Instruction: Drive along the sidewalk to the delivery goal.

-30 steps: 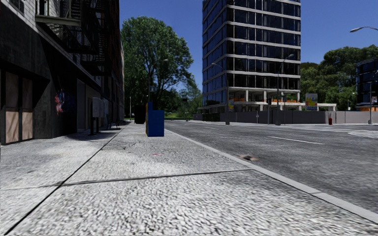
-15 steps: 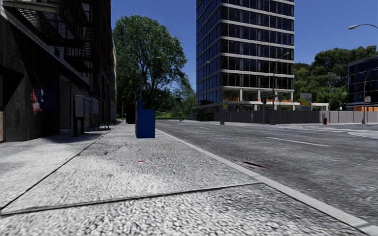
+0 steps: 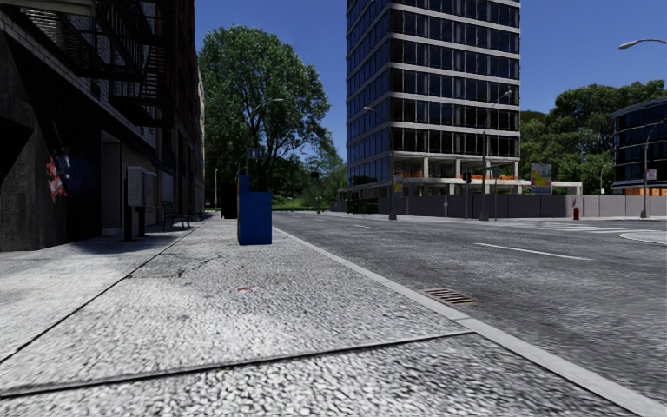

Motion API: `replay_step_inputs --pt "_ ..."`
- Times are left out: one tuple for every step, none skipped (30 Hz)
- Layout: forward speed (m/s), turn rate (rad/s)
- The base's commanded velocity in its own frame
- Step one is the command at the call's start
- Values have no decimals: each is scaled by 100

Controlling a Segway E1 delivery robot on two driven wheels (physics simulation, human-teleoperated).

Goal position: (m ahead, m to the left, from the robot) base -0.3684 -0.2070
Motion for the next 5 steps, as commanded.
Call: replay_step_inputs --pt "0 0" --pt "0 0" --pt "0 0" --pt "0 0" --pt "0 0"
